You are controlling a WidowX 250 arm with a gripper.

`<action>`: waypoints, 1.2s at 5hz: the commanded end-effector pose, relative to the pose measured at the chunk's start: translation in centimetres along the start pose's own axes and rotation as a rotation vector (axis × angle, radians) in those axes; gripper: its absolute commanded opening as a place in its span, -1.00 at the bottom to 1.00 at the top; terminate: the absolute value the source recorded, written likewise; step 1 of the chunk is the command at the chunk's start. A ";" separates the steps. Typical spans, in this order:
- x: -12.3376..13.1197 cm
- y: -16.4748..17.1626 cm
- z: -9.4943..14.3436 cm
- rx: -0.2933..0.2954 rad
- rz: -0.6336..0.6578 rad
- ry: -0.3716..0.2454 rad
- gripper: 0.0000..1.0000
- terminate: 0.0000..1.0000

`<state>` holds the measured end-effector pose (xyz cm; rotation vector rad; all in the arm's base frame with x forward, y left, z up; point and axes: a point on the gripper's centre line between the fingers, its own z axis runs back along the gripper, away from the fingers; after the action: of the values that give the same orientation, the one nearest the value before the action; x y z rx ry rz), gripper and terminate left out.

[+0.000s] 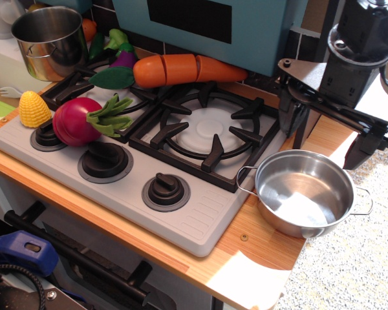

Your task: Put pot or pan on stove

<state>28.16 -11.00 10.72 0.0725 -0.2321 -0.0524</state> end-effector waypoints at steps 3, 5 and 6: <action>-1.6 -2.7 -2.5 -0.063 -0.135 -0.040 1.00 -1.00; -2.2 -4.0 -5.5 -0.104 -0.157 -0.104 1.00 -1.00; -2.2 -4.2 -7.2 -0.145 -0.163 -0.138 1.00 -1.00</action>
<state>27.70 -14.74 1.35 -0.0541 -0.3271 -0.2348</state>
